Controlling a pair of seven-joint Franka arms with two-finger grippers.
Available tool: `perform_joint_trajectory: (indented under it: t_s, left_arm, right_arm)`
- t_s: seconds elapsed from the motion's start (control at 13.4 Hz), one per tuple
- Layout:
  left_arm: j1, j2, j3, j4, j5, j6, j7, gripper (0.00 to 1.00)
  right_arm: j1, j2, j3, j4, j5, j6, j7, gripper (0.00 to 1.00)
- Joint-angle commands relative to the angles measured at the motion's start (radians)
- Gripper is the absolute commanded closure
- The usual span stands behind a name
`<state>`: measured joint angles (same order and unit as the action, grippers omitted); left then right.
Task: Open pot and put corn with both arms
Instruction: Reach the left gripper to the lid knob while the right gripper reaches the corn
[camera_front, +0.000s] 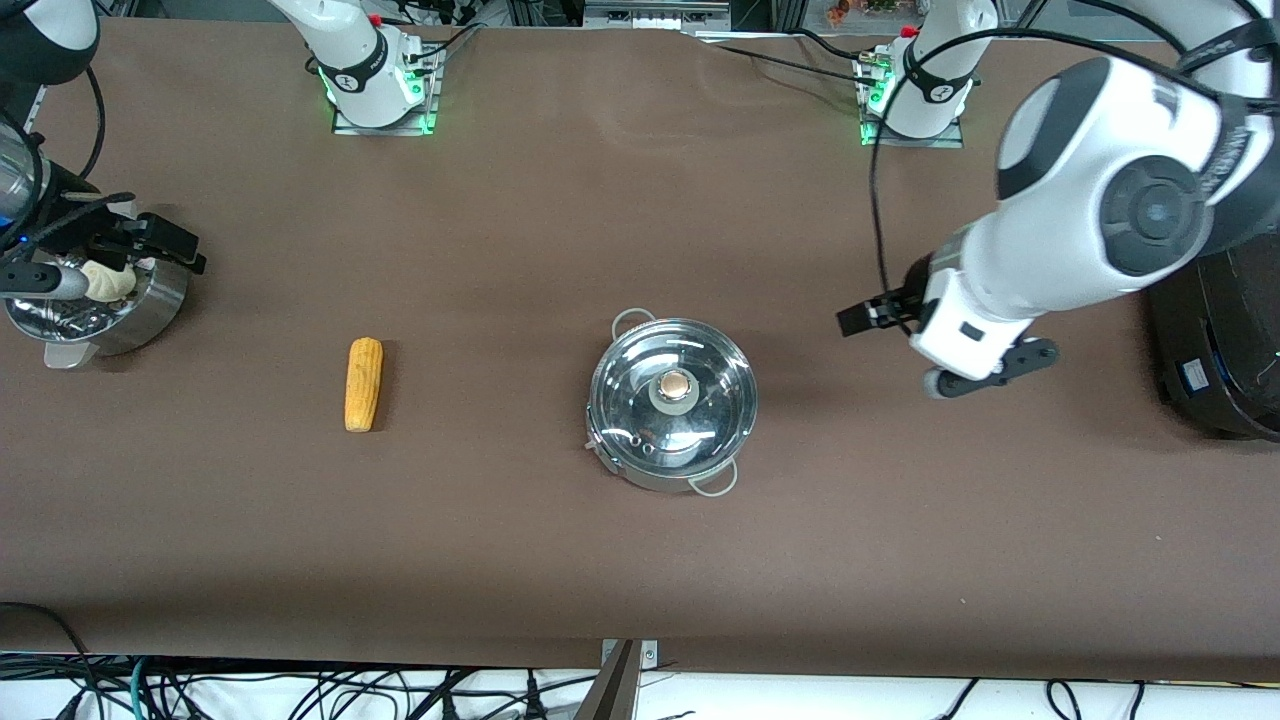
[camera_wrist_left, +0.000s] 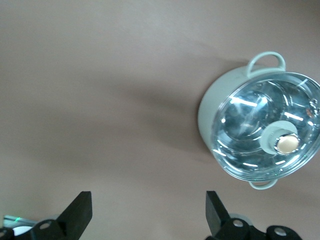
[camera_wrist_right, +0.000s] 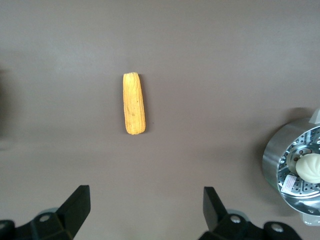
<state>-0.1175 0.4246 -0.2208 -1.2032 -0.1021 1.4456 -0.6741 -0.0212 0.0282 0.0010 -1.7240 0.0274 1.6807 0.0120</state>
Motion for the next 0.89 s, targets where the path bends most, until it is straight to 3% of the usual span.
perform_joint_trajectory:
  t_s: [0.0,0.3,0.45,0.82]
  left_arm:
    - [-0.01,-0.038,-0.005,-0.003,0.005,-0.031,-0.007,0.0]
    - [-0.155,0.029,-0.005,0.022,-0.002,0.076,-0.234,0.0]
    - [-0.209,0.083,-0.003,0.024,-0.002,0.194,-0.341,0.0]
    - [-0.318,0.215,0.008,0.027,0.066,0.398,-0.493,0.0]
  right_arm:
    - [0.027,0.09,0.002,0.015,0.0,-0.041,0.016,0.0]
    - [0.052,0.157,0.002,-0.017,0.0,0.039,0.04,0.0]
    - [0.069,0.215,0.002,-0.06,0.003,0.158,0.046,0.0]
    - [0.17,0.39,0.0,-0.103,0.002,0.471,0.337,0.0]
